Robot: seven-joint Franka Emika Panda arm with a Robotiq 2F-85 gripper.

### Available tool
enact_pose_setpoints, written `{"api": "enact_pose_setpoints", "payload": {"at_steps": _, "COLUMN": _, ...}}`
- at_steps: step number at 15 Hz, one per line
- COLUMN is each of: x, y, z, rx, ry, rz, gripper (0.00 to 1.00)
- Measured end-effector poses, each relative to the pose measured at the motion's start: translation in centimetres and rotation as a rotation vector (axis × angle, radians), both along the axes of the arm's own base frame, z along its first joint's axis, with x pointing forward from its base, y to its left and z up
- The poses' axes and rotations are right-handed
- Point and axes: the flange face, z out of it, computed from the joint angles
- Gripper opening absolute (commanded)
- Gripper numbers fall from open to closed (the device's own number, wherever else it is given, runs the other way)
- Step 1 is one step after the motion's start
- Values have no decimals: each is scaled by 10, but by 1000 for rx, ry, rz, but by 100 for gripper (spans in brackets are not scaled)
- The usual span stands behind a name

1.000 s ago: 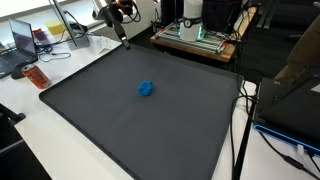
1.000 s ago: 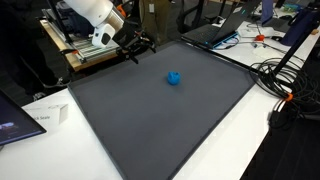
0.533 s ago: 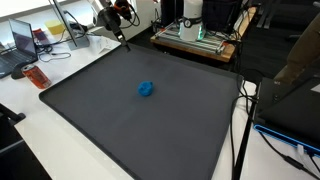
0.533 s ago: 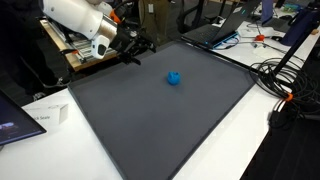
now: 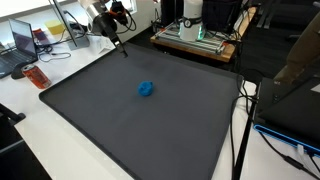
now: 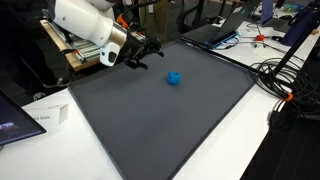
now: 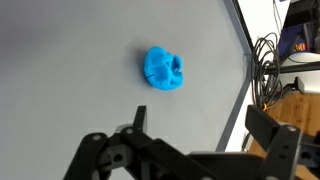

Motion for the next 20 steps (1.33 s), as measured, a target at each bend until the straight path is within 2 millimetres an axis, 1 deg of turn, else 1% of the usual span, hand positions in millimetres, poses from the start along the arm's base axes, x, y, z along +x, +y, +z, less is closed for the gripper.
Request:
{"api": "enact_pose_setpoints", "payload": {"at_steps": 3, "x": 19, "y": 2, "z": -1, "rx": -4, "ry": 3, "rz": 8, "gripper": 100}}
{"api": "enact_pose_setpoints", "payload": {"at_steps": 7, "x": 47, "y": 13, "z": -1, "rx": -21, "ry": 52, "rz": 44, "gripper": 100}}
{"api": "enact_pose_setpoints", "payload": {"at_steps": 9, "x": 62, "y": 20, "z": 1, "rx": -65, "ry": 84, "rz": 70, "gripper": 100}}
{"api": "enact_pose_setpoints", "payload": {"at_steps": 14, "x": 101, "y": 45, "z": 13, "rx": -187, "ry": 133, "rz": 138, "gripper": 100}}
{"api": "enact_pose_setpoints", "payload": {"at_steps": 20, "x": 131, "y": 66, "z": 16, "rx": -309, "ry": 201, "rz": 204, "gripper": 100}}
